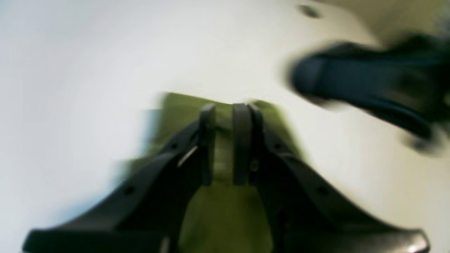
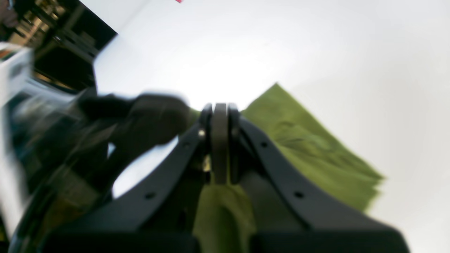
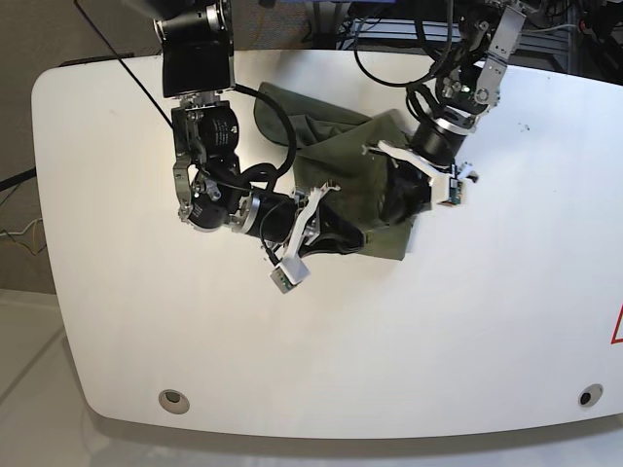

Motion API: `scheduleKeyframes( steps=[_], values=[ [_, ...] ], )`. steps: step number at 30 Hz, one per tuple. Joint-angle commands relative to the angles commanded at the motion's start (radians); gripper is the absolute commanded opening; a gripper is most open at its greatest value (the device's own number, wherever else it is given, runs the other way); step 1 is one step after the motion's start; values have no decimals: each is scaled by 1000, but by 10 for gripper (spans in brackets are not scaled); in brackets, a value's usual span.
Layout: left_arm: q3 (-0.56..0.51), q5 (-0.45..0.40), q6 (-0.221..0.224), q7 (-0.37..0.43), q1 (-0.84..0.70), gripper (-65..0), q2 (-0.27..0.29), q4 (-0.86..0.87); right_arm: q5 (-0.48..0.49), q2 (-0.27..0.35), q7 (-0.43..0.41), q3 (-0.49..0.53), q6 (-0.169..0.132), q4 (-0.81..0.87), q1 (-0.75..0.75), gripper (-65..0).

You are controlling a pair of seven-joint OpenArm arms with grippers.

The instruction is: Fold the T-shirt properly

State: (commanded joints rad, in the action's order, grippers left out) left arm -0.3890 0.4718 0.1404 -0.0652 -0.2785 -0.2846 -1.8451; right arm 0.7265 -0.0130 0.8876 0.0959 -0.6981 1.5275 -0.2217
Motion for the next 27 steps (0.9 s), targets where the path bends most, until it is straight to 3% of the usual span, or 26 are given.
scheduleKeyframes(
  steps=[8,14,23,27],
  values=[
    [-117,0,11,0,17,-573,8,6,-86,-25,-3,32,0,-60,-23,-636],
    [-121,0,25,0,11,-576,9,14,-141,-37,-11,37,0,-149,-49,-635],
    [-115,3,25,9,-25,-576,11,118,-178,-38,-100,37,0,-270,-94,-635],
    [-115,5,20,52,-25,-577,11,187,-178,-38,-141,38,0,-354,-114,-635]
  ],
)
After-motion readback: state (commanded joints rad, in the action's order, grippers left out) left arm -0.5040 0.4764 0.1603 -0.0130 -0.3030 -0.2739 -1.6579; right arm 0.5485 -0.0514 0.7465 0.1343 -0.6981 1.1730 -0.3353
